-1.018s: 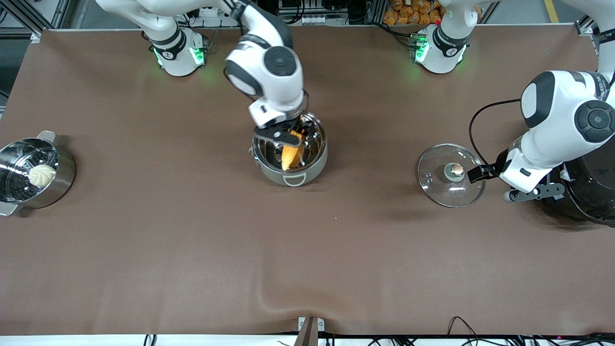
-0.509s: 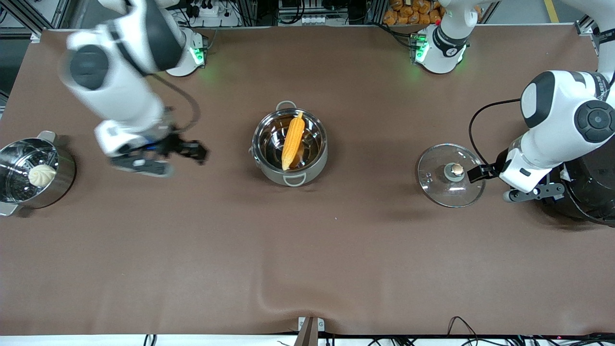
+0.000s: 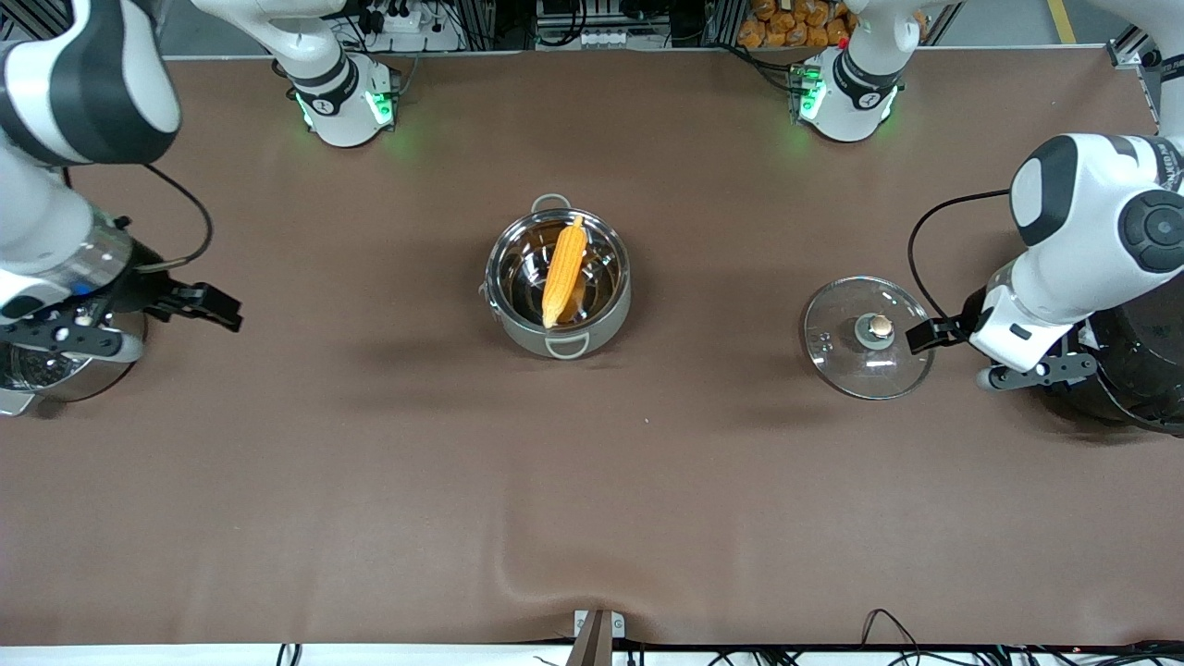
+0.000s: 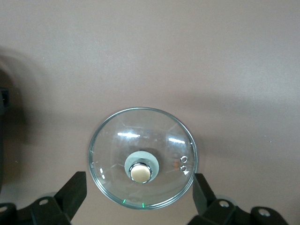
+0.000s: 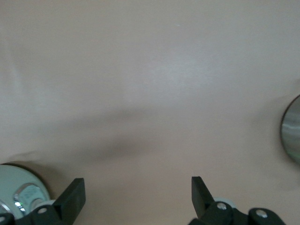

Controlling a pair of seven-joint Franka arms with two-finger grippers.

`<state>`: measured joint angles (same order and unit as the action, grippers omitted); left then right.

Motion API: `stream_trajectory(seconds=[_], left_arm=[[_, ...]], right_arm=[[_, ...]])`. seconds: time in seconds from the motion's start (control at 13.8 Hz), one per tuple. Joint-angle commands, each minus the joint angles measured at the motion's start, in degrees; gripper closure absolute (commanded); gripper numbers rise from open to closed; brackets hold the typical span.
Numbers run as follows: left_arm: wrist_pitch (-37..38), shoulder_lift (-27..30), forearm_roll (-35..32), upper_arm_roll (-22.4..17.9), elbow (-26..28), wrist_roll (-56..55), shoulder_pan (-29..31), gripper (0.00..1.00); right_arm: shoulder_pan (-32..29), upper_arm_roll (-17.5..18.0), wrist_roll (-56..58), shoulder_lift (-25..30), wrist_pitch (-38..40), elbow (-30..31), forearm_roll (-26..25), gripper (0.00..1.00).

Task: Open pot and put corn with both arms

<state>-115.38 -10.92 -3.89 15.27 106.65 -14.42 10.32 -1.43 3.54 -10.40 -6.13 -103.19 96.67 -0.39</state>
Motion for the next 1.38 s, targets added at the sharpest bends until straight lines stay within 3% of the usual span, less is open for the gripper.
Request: stream_trajectory(seconds=[0.0,0.15,0.44,1.31], left_arm=[[2.7,0.11,-0.76,0.02,-1.71,1.76,0.4,0.0],[2.7,0.11,-0.77,0.02,-1.71,1.85,0.4,0.0],[2.7,0.11,-0.76,-0.16,-1.8,1.85,0.49,0.0],[3.31,0.11,-0.85,-0.16,-3.47,2.03,0.58,0.0]], right_arm=[[-3.22,-1.06,6.87,0.33,0.18,0.27,1.27,0.0],[-2.7,-4.32,8.29,0.33,0.27,0.19,3.19,0.0],[-2.79,-6.87,13.65,0.42,0.44,-0.16,3.82,0.0],[-2.26,-6.79,13.57,0.51,4.66,-5.61,4.08,0.0]])
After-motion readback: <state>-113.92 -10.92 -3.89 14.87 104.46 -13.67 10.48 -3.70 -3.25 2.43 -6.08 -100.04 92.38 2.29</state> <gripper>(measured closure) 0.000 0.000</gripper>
